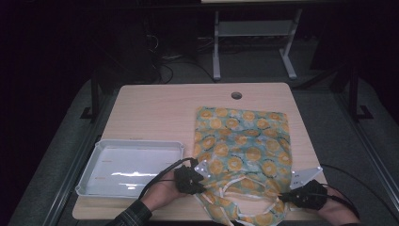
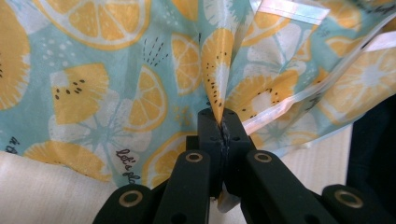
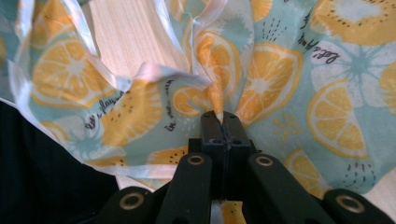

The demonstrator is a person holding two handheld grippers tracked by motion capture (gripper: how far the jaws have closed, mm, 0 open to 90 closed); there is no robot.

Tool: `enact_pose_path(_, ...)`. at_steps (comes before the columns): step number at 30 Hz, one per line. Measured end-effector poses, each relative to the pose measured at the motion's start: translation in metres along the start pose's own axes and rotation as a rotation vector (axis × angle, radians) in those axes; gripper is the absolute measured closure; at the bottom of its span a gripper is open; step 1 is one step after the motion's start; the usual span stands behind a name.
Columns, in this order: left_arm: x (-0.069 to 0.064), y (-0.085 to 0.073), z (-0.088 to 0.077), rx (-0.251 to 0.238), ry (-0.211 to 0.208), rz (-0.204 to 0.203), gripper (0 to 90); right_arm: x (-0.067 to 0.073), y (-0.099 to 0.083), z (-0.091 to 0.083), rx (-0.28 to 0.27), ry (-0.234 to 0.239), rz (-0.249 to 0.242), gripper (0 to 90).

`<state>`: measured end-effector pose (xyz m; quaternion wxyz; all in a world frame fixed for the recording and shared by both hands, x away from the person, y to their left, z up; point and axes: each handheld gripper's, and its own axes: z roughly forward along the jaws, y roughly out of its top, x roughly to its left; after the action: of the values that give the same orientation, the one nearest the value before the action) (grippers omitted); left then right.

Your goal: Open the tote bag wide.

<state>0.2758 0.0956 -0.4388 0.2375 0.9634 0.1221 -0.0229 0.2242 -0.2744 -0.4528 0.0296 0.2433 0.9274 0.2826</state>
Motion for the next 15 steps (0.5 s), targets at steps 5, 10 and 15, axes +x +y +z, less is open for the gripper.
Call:
enact_pose_path(5,0.001,-0.003,-0.014,-0.043,-0.018,-0.011,89.5,0.001,0.001,-0.008,-0.031,0.004,0.001,89.6)
enact_pose_path(10,-0.009,-0.008,-0.027,-0.068,-0.043,-0.007,89.5,0.011,0.003,-0.017,-0.056,0.015,-0.008,89.7)
enact_pose_path(15,-0.023,-0.014,-0.039,-0.079,-0.06,0.02,89.4,0.027,0.004,-0.024,-0.084,0.035,-0.023,89.6)
